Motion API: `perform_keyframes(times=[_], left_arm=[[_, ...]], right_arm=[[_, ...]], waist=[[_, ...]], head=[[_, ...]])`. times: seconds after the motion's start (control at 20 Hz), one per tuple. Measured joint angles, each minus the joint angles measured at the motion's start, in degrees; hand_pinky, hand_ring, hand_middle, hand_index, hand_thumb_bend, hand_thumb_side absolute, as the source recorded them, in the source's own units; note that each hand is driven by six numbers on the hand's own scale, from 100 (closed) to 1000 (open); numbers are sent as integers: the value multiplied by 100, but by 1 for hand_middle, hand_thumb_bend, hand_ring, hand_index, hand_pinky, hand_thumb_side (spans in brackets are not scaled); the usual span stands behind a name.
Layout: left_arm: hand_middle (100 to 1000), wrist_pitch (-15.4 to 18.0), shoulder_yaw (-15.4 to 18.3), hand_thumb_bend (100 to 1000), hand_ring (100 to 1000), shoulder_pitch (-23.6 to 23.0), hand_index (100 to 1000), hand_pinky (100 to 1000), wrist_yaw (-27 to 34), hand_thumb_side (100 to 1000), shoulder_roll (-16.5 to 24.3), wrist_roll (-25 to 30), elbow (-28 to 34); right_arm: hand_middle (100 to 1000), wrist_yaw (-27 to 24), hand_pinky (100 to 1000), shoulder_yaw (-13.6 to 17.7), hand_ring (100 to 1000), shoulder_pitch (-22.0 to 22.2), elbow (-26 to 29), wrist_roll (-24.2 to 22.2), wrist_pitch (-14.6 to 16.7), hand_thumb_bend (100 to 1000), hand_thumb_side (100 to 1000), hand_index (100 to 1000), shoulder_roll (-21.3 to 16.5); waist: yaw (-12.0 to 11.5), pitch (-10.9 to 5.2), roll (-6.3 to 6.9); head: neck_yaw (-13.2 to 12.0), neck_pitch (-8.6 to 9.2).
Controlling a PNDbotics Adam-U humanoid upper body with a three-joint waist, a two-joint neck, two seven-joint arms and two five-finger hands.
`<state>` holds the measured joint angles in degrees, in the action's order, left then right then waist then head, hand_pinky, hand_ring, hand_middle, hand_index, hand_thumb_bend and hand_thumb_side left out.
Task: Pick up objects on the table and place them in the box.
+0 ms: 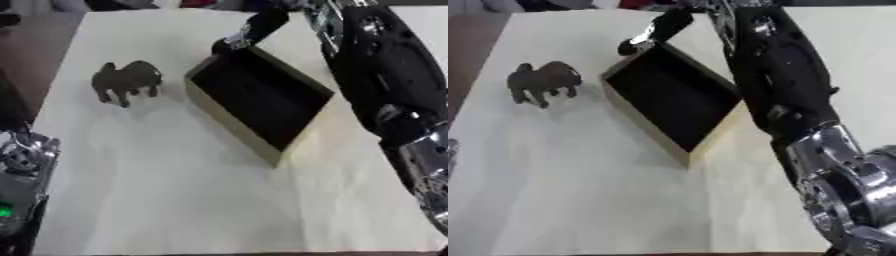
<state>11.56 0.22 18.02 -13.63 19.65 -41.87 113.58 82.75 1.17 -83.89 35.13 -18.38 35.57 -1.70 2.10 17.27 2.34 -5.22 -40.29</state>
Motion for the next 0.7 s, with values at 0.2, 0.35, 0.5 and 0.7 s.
perform_keyframes(times=[0.2, 0.35, 0.5, 0.7], left_arm=[[626, 4, 0, 224, 624, 0, 888, 585, 0, 1000, 0, 8, 0], [626, 3, 0, 224, 624, 0, 888, 585, 0, 1000, 0, 13, 0], [626, 1, 0, 224, 624, -1, 888, 585, 0, 1000, 0, 15, 0], [627, 1, 0, 224, 624, -3, 888, 585, 0, 1000, 0, 14, 0]], right_arm=[[1000, 51, 986, 107, 1000, -17, -39, -95, 11, 718, 1000, 1000, -22], [1000, 56, 995, 134, 1000, -35, -82, -251, -71, 731, 1000, 1000, -102], [1000, 91, 1000, 201, 1000, -35, -123, -526, -275, 734, 1000, 1000, -199], [1000, 90, 1000, 374, 1000, -35, -125, -1089, -667, 749, 1000, 1000, -351]], waist=[[30, -1, -1], [37, -2, -4], [42, -4, -5], [69, -17, -9]], head=[[-23, 0], [-30, 0], [-50, 0], [-71, 0]])
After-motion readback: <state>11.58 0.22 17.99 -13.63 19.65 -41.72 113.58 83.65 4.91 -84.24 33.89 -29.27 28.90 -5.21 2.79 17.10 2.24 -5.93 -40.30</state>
